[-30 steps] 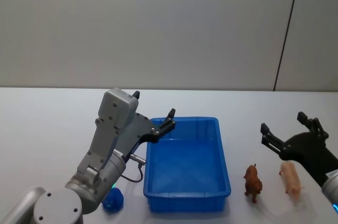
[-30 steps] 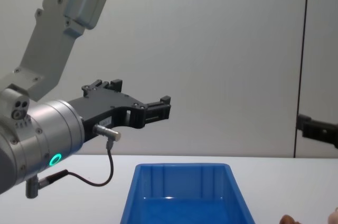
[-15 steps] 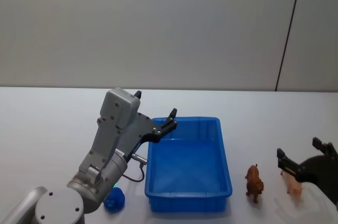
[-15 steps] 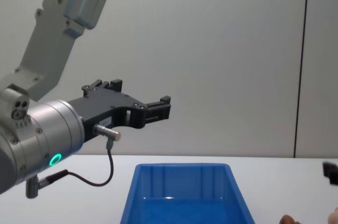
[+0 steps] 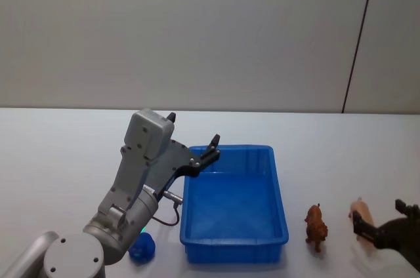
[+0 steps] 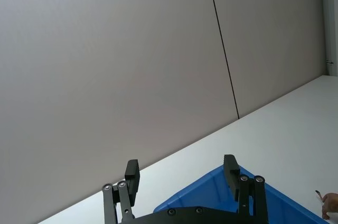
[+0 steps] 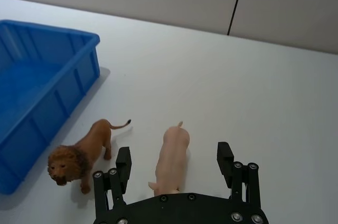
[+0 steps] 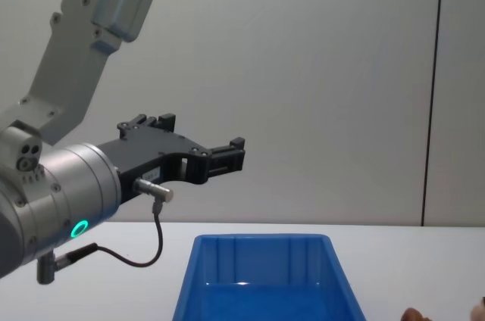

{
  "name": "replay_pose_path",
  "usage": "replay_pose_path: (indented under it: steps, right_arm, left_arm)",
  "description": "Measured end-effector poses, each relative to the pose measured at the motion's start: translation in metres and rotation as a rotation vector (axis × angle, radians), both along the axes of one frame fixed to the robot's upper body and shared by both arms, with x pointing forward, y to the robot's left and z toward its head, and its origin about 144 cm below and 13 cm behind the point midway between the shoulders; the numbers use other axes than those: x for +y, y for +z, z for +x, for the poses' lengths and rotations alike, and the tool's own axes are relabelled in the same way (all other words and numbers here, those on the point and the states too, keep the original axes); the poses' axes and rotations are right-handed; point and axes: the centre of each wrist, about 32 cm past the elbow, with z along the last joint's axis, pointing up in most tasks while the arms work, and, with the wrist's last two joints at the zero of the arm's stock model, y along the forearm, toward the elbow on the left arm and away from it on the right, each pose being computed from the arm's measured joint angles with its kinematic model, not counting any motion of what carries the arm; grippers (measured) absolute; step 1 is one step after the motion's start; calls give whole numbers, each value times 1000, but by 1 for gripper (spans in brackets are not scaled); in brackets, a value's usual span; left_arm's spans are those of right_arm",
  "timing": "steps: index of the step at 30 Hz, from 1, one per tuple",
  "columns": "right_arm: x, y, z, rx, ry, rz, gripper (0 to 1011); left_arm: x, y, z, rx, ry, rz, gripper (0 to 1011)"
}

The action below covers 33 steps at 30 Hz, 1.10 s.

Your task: Pick up the two dolls from the table and place them into the box.

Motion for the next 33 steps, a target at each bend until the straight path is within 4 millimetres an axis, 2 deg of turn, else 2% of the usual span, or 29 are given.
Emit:
replay_pose_path:
  steps: [16,27,33]
  right_arm:
    - [5,-20,15,118,-20,11,994]
    - [7,-29,22,157,-36,19,729]
    - [8,-32,23,155,-44,24,534]
  left_arm:
    - [0,0,0,0,0,0,1001]
    - [0,0,0,0,0,0,1001]
    - [0,0,0,0,0,0,1001]
